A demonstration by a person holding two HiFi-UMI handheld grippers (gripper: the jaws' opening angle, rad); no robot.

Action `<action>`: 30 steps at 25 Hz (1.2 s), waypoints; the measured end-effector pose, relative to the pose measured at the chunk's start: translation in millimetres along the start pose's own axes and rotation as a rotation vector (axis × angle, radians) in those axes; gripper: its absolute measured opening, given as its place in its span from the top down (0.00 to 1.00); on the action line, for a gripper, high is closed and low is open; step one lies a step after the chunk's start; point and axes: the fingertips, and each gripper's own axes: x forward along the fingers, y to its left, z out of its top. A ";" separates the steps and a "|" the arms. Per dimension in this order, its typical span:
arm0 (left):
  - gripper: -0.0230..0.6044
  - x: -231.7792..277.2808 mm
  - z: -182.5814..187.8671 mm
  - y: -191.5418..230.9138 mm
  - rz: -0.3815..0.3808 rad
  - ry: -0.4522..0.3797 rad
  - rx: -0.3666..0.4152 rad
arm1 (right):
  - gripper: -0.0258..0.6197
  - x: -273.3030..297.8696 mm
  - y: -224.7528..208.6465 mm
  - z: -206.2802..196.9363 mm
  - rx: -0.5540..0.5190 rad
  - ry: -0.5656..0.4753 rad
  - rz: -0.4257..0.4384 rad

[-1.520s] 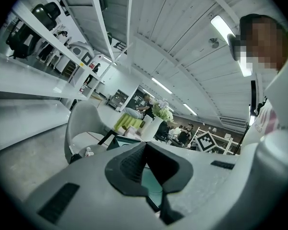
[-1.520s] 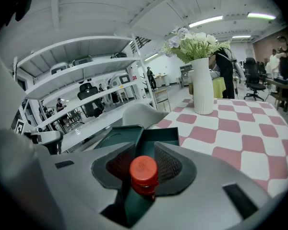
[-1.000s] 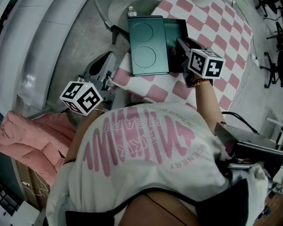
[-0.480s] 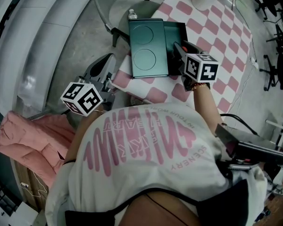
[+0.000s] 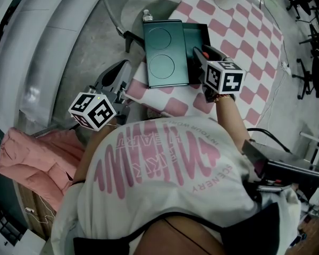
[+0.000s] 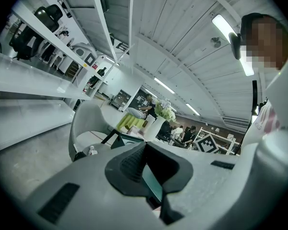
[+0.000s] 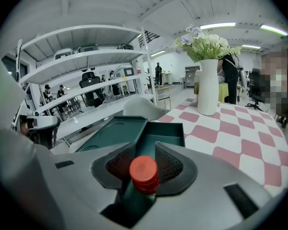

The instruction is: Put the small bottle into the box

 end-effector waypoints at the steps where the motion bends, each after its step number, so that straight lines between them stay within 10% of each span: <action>1: 0.95 0.5 -0.6 -0.4 -0.001 0.002 0.000 | 0.77 -0.1 -0.5 -0.3 0.002 -0.001 -0.002; 30: 0.95 -10.0 -13.2 -1.8 0.043 0.002 -0.021 | 0.76 2.6 -2.9 -3.0 -0.039 0.014 -0.007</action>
